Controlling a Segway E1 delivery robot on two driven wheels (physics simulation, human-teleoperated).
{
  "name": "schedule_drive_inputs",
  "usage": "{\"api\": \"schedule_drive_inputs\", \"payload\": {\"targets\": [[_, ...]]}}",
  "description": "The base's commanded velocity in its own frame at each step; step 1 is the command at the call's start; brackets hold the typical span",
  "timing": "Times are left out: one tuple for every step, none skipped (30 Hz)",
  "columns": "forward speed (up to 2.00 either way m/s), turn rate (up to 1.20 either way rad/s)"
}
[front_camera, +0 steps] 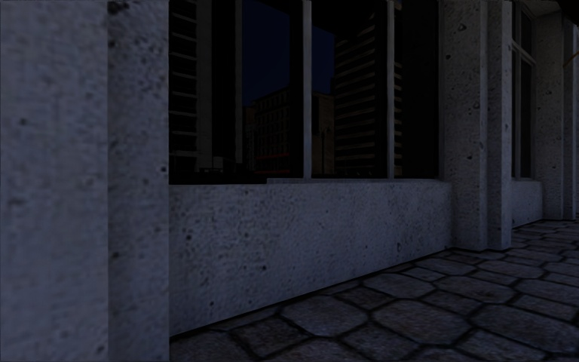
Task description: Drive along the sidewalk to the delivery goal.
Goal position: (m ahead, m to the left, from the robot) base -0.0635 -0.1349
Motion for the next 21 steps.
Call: {"api": "schedule_drive_inputs", "payload": {"targets": [[0.0, 0.0], [0.0, 0.0], [0.0, 0.0], [0.0, 0.0], [0.0, 0.0], [0.0, 0.0], [0.0, 0.0], [0.0, 0.0], [0.0, 0.0], [0.0, 0.0], [0.0, 0.0], [0.0, 0.0], [0.0, 0.0], [0.0, 0.0], [0.0, 0.0], [0.0, 0.0], [0.0, 0.0], [0.0, 0.0], [0.0, 0.0], [0.0, 0.0], [0.0, 0.0]]}}
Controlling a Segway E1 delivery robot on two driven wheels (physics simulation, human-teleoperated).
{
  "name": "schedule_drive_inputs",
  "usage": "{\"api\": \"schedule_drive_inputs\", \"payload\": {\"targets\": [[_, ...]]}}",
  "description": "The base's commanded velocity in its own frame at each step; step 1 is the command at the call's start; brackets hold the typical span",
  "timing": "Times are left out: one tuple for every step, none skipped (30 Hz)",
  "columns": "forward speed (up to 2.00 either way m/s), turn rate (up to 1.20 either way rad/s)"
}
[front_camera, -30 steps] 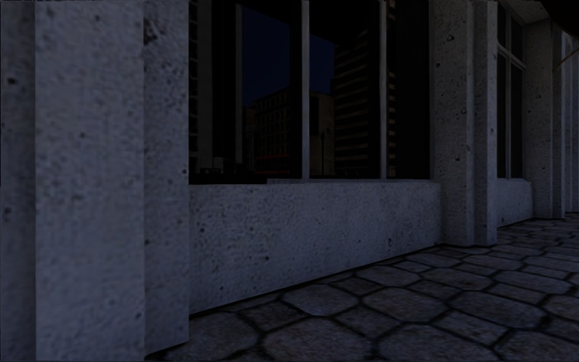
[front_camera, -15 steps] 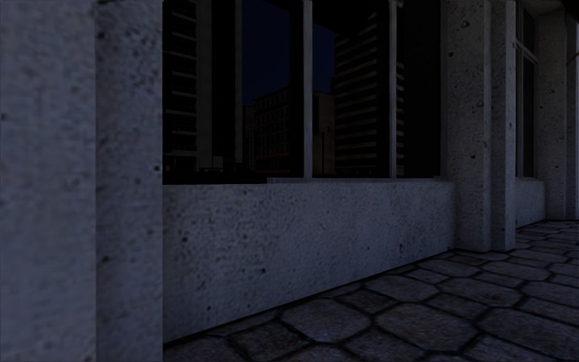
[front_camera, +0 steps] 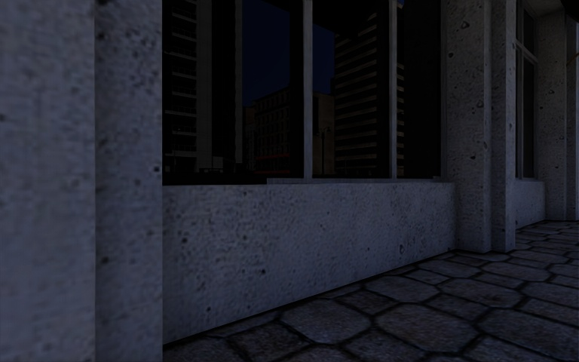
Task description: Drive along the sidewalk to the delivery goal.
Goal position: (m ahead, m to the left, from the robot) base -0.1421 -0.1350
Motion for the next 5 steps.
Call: {"api": "schedule_drive_inputs", "payload": {"targets": [[0.0, 0.0], [0.0, 0.0], [0.0, 0.0], [0.0, 0.0], [0.0, 0.0]]}}
